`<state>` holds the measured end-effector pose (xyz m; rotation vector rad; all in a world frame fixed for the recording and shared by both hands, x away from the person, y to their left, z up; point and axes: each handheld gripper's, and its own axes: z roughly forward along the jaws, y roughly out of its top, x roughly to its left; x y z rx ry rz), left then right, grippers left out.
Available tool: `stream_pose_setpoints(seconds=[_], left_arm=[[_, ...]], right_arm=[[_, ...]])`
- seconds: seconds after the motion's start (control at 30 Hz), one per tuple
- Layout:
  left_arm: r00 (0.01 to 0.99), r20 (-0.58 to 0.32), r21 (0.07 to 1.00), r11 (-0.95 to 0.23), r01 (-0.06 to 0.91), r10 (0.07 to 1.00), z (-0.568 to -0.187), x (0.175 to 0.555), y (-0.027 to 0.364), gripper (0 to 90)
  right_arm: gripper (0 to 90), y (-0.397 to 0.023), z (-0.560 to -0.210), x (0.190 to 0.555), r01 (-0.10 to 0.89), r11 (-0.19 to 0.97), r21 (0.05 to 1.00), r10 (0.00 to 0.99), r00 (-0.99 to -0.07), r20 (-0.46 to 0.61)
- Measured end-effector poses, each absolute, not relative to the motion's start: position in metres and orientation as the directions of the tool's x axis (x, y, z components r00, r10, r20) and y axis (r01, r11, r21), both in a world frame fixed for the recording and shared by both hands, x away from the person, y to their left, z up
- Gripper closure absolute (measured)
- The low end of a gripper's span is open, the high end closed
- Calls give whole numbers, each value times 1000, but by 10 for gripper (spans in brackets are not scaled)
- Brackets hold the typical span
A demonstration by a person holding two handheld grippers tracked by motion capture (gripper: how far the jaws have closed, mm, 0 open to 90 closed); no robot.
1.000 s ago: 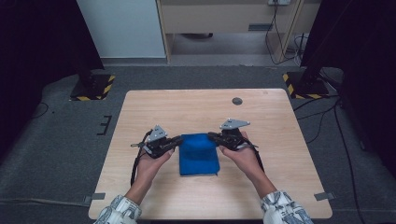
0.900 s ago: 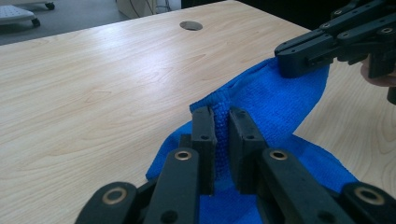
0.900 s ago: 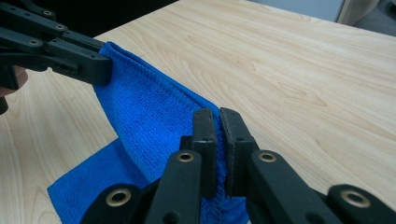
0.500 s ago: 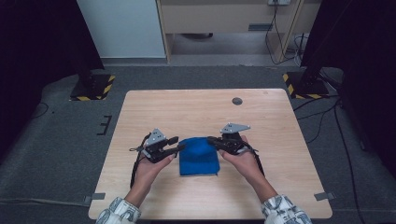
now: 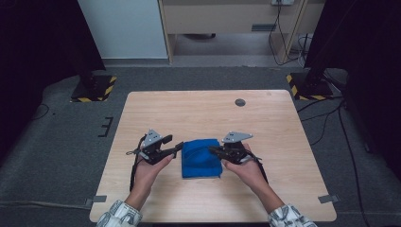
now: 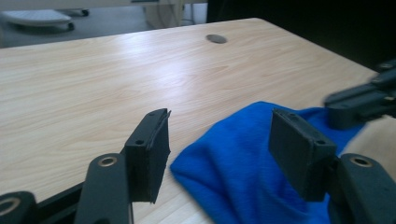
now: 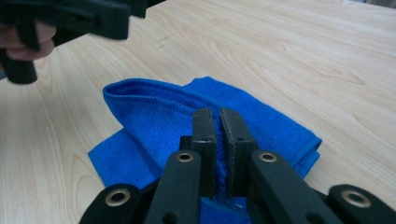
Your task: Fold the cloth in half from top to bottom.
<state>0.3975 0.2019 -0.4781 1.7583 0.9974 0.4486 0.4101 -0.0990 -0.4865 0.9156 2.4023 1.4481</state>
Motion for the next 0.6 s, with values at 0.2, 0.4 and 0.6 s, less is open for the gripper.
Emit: stream_pose_setpoints(seconds=[0.2,0.4,0.6], left_arm=[[562,-147,893,-135,430,814,-483,401,208,370],[549,-138,887,-143,438,825,-487,403,211,367],[555,-118,885,-167,435,823,-492,403,207,360]], right_arm=[[839,-101,-492,401,401,351,846,574,-806,144],[827,-104,-498,393,401,358,843,559,-815,150],[820,-107,-502,386,398,377,836,549,-823,145]])
